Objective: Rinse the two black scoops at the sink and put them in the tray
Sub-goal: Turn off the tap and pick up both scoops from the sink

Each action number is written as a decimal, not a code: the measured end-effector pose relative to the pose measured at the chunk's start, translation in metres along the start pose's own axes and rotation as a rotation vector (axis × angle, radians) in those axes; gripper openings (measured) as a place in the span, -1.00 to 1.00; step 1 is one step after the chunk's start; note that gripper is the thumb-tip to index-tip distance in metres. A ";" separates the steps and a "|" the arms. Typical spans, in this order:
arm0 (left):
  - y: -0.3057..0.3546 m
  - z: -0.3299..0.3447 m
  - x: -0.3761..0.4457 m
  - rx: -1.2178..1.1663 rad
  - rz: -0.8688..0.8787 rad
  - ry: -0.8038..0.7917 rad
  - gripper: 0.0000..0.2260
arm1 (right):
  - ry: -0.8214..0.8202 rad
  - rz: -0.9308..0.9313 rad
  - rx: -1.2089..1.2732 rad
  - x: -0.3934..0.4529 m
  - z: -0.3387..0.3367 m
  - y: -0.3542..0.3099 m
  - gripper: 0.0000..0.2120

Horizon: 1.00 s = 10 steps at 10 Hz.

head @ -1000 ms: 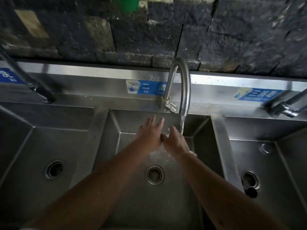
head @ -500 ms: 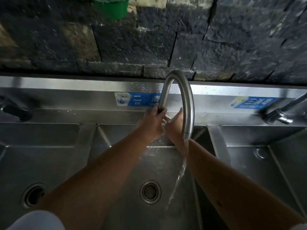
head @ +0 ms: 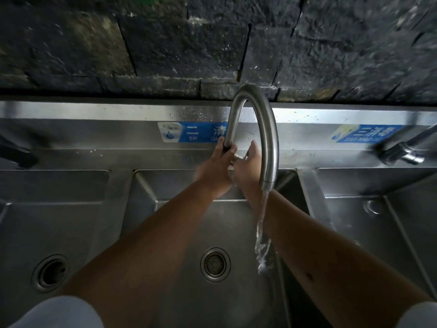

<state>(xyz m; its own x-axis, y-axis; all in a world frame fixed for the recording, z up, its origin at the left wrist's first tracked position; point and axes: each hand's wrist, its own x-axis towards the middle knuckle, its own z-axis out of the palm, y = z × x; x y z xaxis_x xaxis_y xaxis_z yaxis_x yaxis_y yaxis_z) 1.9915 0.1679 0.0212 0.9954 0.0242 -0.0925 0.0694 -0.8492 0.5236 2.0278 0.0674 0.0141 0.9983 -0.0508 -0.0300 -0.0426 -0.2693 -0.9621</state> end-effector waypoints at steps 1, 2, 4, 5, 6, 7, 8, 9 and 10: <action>0.001 0.000 -0.001 0.003 -0.011 0.004 -0.14 | 0.023 -0.026 -0.122 0.005 -0.001 -0.004 -0.74; 0.002 0.001 -0.001 0.004 -0.002 0.016 -0.15 | -0.025 -0.036 -0.145 0.006 -0.002 0.001 -0.73; -0.001 0.004 0.000 -0.027 0.012 0.016 -0.13 | -0.052 0.003 -0.141 0.010 -0.004 0.010 -0.62; -0.001 0.003 0.002 -0.023 0.008 0.000 -0.11 | -0.106 0.018 -0.189 0.009 -0.012 0.014 -0.52; -0.001 0.000 0.003 0.025 0.010 -0.041 -0.11 | -0.185 -0.001 -0.343 0.010 -0.022 0.013 -0.71; 0.000 -0.007 0.004 0.112 0.010 -0.106 -0.13 | -0.325 0.031 -0.425 0.008 -0.035 -0.003 -0.41; 0.007 -0.018 0.006 0.213 -0.003 -0.200 -0.12 | -0.422 0.089 -0.459 0.009 -0.048 -0.020 -0.31; 0.021 -0.025 0.001 0.226 -0.018 -0.198 -0.28 | -0.481 0.108 -0.609 0.000 -0.061 -0.033 -0.49; 0.035 -0.024 -0.020 0.148 0.004 -0.205 -0.49 | -0.502 -0.029 -0.756 -0.030 -0.068 -0.046 -0.52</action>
<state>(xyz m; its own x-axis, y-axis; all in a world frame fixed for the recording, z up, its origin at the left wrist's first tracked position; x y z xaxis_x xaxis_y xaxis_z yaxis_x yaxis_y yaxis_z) 1.9753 0.1504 0.0621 0.9603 -0.0737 -0.2690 0.0404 -0.9175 0.3956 1.9969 0.0159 0.0773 0.8924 0.3433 -0.2929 0.1445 -0.8322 -0.5353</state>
